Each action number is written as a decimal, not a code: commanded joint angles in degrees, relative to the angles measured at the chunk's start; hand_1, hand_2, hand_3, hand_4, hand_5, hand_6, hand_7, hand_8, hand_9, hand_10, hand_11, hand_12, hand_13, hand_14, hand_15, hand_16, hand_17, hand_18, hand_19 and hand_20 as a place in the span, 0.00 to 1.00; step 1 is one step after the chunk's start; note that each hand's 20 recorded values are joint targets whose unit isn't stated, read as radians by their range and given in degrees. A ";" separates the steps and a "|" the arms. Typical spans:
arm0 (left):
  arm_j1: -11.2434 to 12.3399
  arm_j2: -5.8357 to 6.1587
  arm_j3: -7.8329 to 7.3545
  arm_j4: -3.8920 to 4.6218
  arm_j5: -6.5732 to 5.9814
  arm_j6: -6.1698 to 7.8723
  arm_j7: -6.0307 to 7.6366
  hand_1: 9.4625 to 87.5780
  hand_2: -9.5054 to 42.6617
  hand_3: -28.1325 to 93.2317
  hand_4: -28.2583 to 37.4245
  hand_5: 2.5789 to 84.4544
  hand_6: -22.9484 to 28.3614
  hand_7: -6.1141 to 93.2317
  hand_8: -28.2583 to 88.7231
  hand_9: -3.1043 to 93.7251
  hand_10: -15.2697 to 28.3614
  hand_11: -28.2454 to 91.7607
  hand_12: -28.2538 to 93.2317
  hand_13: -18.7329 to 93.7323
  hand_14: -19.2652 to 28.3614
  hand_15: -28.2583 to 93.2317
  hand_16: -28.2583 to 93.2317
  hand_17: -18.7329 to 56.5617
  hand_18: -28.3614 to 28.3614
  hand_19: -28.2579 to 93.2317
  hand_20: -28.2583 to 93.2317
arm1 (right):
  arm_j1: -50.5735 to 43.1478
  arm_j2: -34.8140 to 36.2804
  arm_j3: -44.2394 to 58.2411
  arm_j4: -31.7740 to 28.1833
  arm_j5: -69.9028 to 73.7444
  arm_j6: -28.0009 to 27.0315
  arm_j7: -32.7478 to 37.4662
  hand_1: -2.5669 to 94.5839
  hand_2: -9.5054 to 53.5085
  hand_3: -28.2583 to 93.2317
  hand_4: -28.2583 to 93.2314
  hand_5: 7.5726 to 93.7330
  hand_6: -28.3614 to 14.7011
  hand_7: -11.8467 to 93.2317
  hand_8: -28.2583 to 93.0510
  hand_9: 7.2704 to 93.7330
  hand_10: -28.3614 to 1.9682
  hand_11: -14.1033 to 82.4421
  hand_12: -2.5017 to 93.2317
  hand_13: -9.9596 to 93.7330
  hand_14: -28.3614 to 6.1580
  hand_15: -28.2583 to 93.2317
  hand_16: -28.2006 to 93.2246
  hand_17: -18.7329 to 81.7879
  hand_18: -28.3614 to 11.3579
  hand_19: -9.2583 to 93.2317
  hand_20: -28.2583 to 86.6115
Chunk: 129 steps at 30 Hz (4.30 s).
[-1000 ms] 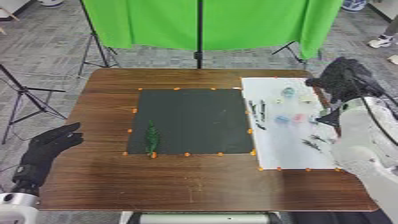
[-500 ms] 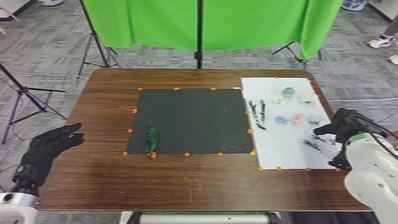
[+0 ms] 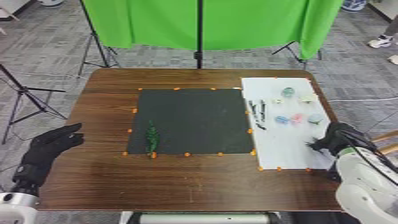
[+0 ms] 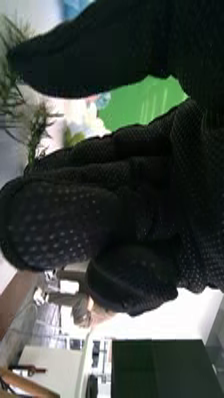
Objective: Arrange flowers
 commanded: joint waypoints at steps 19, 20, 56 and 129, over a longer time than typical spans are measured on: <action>1.39 -0.69 -0.47 -0.43 0.28 -0.77 -0.84 0.30 0.16 0.74 0.17 0.55 0.56 0.18 0.19 0.53 0.69 0.39 0.32 0.52 0.81 0.42 0.23 0.39 0.78 0.42 0.42 | -2.69 1.11 4.94 -3.80 8.08 18.40 -2.98 0.98 0.00 0.00 0.60 0.82 0.57 0.36 0.41 0.99 0.61 0.41 0.43 1.00 0.80 0.69 0.43 0.93 0.59 0.94 0.59; 1.45 -0.66 -0.51 -0.47 0.25 -0.74 -0.80 0.30 0.16 0.74 0.17 0.55 0.56 0.18 0.19 0.53 0.69 0.39 0.32 0.52 0.82 0.42 0.23 0.39 0.78 0.42 0.42 | -2.41 1.49 5.47 -4.43 8.75 19.18 -2.85 0.98 0.00 0.01 0.61 0.82 0.57 0.36 0.41 0.99 0.61 0.42 0.43 1.00 0.80 0.69 0.42 0.93 0.59 0.94 0.59; 1.22 0.40 -1.14 -0.91 0.38 -2.85 -2.67 0.29 0.15 0.75 0.17 0.54 0.56 0.17 0.19 0.52 0.70 0.38 0.32 0.51 0.81 0.41 0.23 0.39 0.77 0.41 0.42 | 51.66 -11.83 -52.06 4.31 70.94 38.48 -12.33 0.98 0.00 0.06 0.58 0.82 0.52 0.37 0.40 1.00 0.58 0.40 0.36 1.00 0.77 0.67 0.36 0.97 0.65 0.85 0.54; -0.21 0.21 -0.72 -0.05 0.61 -5.93 -3.82 0.29 0.11 0.74 0.18 0.53 0.56 0.16 0.20 0.51 0.69 0.38 0.32 0.50 0.82 0.41 0.23 0.38 0.77 0.40 0.42 | 55.33 -15.58 -66.34 15.82 23.18 29.30 -20.17 0.49 0.00 0.76 0.12 0.68 0.59 0.32 0.23 0.82 0.47 0.37 0.24 0.99 0.67 0.50 0.47 0.89 0.54 0.78 0.58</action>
